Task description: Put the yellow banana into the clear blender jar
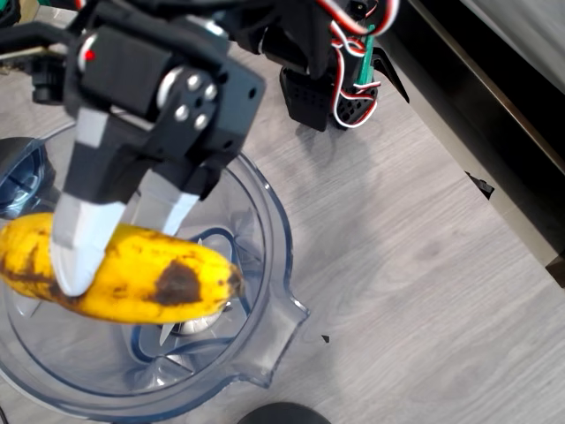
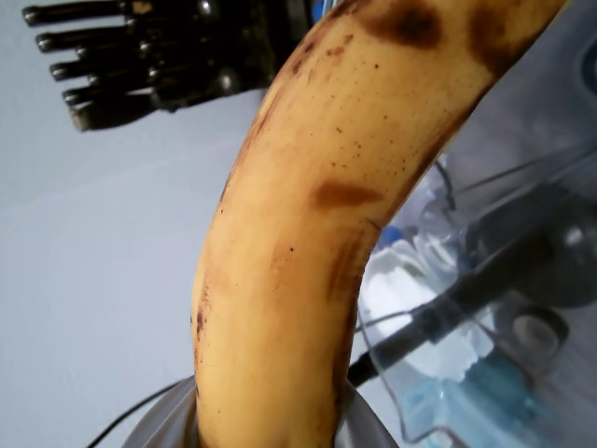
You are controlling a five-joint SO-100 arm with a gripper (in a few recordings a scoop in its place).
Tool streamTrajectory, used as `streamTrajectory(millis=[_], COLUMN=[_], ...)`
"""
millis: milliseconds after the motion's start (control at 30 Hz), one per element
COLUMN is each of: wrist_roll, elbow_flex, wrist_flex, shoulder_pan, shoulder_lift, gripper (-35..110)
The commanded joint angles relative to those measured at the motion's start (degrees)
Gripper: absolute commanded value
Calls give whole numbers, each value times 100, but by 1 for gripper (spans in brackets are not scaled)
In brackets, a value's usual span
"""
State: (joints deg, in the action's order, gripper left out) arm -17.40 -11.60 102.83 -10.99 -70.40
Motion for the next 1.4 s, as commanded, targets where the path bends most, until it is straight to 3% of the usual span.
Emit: streamTrajectory(millis=[0,267,1367], wrist_roll=[343,686,220], elbow_flex=[-35,2584,2540], wrist_flex=[53,9,-26], shoulder_pan=[193,809,149], shoulder_lift=[-475,-2417,475], gripper=[7,7,7])
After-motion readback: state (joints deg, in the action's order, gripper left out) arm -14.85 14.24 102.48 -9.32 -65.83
